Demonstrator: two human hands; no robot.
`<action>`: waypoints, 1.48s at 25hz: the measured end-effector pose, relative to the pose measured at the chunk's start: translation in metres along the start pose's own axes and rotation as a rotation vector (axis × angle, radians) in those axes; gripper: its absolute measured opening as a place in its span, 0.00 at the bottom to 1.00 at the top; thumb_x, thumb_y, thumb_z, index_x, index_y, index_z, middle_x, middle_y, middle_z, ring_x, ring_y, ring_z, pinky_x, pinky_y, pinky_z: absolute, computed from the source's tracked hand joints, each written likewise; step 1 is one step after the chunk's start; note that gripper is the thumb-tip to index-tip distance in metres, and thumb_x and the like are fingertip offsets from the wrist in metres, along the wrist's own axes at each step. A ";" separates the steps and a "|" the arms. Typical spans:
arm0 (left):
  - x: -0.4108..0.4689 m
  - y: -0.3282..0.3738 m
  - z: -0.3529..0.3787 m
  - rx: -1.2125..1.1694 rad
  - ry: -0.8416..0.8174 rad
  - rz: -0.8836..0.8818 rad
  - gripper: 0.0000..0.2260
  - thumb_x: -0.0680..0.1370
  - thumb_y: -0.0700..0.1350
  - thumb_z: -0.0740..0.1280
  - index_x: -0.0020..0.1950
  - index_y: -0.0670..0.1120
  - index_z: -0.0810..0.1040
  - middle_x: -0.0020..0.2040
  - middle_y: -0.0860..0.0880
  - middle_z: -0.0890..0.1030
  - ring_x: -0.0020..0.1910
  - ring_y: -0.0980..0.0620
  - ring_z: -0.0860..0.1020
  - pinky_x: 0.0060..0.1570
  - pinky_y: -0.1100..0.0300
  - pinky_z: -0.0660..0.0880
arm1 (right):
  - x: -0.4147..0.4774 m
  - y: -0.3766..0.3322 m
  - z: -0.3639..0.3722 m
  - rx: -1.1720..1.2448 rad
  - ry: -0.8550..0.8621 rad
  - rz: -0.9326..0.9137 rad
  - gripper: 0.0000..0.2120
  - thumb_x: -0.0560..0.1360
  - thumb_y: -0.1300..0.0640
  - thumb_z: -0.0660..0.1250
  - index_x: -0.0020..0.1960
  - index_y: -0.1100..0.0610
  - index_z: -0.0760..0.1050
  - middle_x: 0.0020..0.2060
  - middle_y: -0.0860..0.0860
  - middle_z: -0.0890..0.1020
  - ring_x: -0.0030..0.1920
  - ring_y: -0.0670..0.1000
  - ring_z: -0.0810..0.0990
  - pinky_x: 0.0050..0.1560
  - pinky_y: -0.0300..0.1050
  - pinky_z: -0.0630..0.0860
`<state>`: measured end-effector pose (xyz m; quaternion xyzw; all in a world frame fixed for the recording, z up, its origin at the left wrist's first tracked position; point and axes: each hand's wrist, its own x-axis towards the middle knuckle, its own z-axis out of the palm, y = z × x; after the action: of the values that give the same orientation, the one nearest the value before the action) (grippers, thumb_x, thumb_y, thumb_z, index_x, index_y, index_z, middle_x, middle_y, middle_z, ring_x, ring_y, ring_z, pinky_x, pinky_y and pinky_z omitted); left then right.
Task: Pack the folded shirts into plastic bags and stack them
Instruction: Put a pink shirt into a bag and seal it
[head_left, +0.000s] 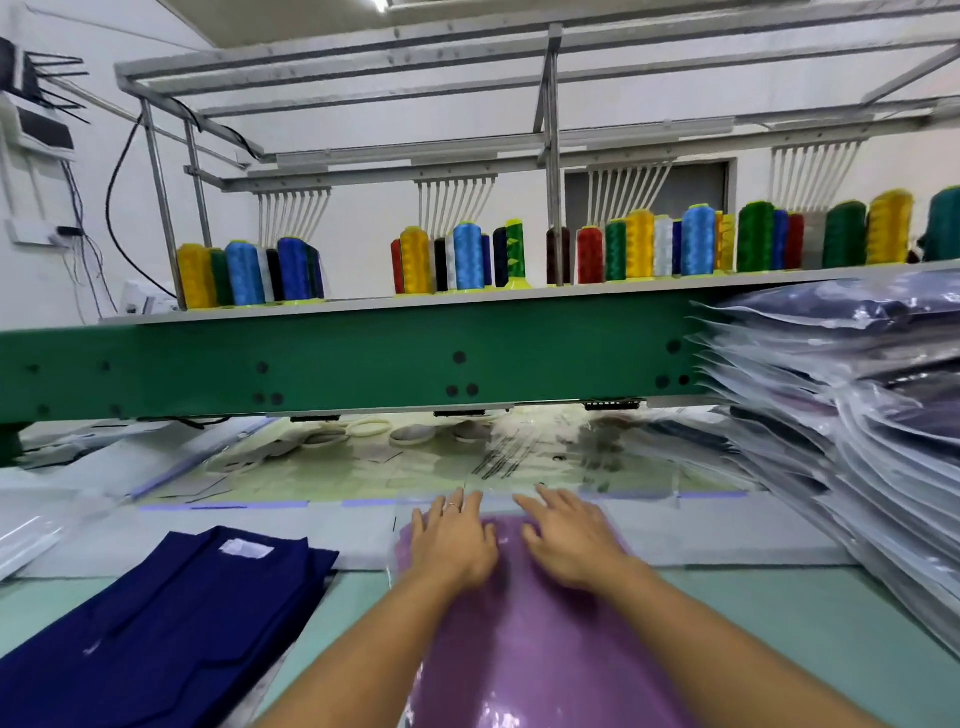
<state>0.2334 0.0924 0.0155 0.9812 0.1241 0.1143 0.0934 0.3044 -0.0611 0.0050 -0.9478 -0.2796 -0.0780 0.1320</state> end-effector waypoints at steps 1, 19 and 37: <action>0.012 0.002 0.008 0.002 -0.025 0.000 0.26 0.84 0.54 0.52 0.82 0.52 0.54 0.83 0.50 0.54 0.81 0.44 0.51 0.78 0.39 0.46 | 0.015 -0.002 0.007 -0.006 -0.040 0.005 0.26 0.82 0.42 0.50 0.80 0.40 0.54 0.81 0.49 0.53 0.80 0.57 0.51 0.78 0.61 0.51; -0.016 -0.048 0.010 0.177 -0.079 -0.183 0.39 0.78 0.72 0.49 0.83 0.50 0.49 0.83 0.47 0.53 0.80 0.35 0.52 0.73 0.28 0.45 | -0.015 0.041 0.003 -0.164 0.032 0.236 0.29 0.83 0.42 0.46 0.81 0.52 0.52 0.81 0.51 0.56 0.80 0.56 0.51 0.78 0.63 0.50; -0.216 -0.042 -0.005 -0.220 0.082 0.562 0.13 0.77 0.63 0.68 0.55 0.57 0.78 0.48 0.59 0.81 0.46 0.60 0.78 0.50 0.61 0.76 | -0.212 -0.002 -0.008 -0.069 -0.257 -0.163 0.27 0.80 0.30 0.43 0.78 0.30 0.44 0.81 0.41 0.46 0.81 0.52 0.44 0.79 0.56 0.42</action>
<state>0.0195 0.0756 -0.0316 0.9557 -0.1618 0.1879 0.1586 0.1269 -0.1698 -0.0338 -0.9282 -0.3672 0.0238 0.0557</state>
